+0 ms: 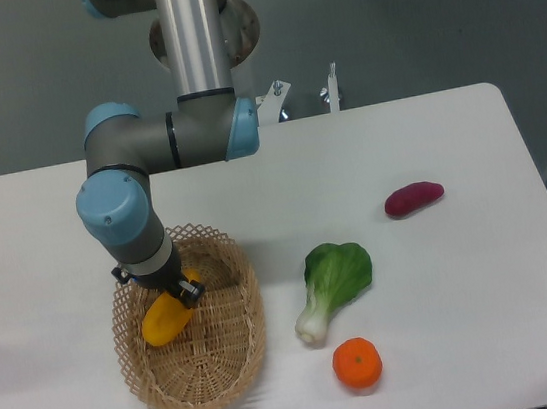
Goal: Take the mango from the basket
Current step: 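Lift the yellow mango out of the basket toward the bok choy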
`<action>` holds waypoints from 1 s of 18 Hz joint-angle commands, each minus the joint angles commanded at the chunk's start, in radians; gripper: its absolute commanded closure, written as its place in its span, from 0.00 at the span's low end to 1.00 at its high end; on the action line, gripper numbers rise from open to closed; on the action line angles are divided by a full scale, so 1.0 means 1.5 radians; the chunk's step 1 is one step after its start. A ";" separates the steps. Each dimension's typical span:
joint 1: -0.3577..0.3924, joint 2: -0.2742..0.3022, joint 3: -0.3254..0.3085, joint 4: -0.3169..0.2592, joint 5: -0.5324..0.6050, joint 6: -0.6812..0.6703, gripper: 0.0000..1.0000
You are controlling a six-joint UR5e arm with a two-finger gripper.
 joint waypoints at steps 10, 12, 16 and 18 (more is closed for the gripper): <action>0.016 0.020 0.068 -0.008 0.000 0.009 0.53; 0.045 0.031 0.106 -0.016 -0.007 0.010 0.53; 0.110 0.064 0.140 -0.063 -0.021 0.051 0.53; 0.157 0.086 0.150 -0.099 -0.052 0.105 0.53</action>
